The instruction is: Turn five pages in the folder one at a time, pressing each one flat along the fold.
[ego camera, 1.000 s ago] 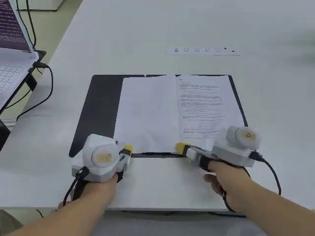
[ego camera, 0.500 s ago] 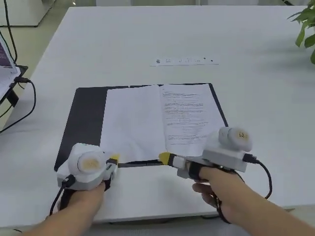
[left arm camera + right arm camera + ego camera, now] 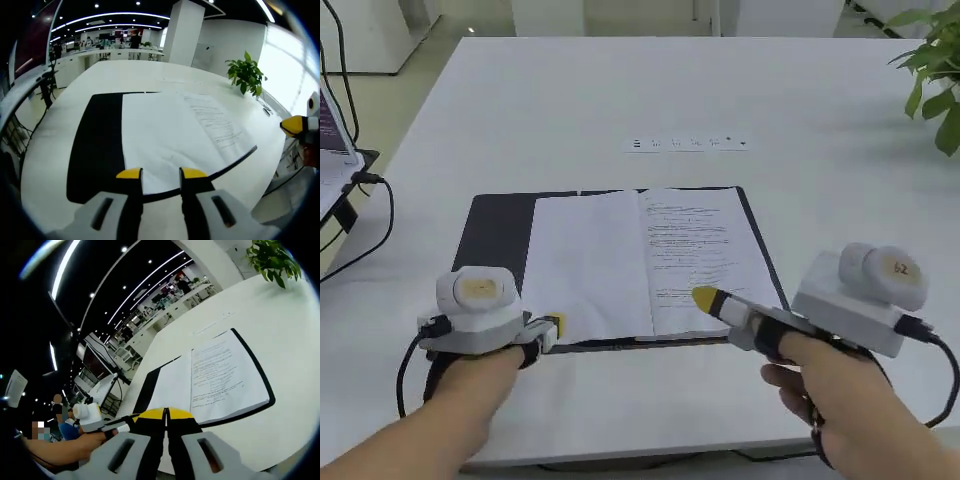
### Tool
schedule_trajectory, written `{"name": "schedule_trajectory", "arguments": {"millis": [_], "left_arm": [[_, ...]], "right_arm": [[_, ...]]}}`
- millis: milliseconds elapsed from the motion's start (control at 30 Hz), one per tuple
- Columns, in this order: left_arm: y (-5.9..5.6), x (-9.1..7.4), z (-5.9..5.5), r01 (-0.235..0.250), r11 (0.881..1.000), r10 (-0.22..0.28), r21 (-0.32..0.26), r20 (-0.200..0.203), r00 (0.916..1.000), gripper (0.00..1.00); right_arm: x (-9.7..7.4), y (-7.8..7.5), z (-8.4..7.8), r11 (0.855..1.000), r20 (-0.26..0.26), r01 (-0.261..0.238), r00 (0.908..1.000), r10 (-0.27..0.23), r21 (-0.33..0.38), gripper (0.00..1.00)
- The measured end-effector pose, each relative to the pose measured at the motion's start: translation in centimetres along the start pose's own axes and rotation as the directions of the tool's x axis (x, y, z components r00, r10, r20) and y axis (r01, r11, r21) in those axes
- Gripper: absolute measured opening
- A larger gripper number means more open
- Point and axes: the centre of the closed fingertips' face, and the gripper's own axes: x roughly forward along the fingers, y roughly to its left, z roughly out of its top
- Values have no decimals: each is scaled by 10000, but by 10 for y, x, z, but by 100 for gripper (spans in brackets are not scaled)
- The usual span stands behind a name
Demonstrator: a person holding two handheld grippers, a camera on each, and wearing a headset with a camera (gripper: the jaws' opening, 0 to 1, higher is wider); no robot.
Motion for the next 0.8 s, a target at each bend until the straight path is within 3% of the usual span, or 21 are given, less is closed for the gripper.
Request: {"name": "schedule_trajectory", "arguments": {"millis": [100,233,433,500,667,800], "left_arm": [[-14,-17,20,342,9994,-343,26,569,9978,38],[-27,-39,40,500,9987,-511,123,1229,9911,44],[-30,-61,51,359,9991,-388,215,1506,9878,54],[-31,-66,53,330,9991,-370,276,1623,9861,57],[-31,-79,55,215,9996,-245,191,1736,9845,64],[-28,-89,54,29,9997,-70,237,1761,9844,76]], "right_arm": [[-11,-12,14,9969,442,439,9982,-411,-646,0],[-21,-27,19,9867,455,1020,9943,-969,-1266,0],[-26,-35,22,9841,420,1198,9925,-1152,-1310,8],[-28,-38,22,9749,383,1327,9911,-1279,-1788,13],[-30,-39,21,9651,198,1420,9898,-1411,-2199,27],[-32,-40,21,9563,185,1472,9889,-1473,-2528,45]]}}
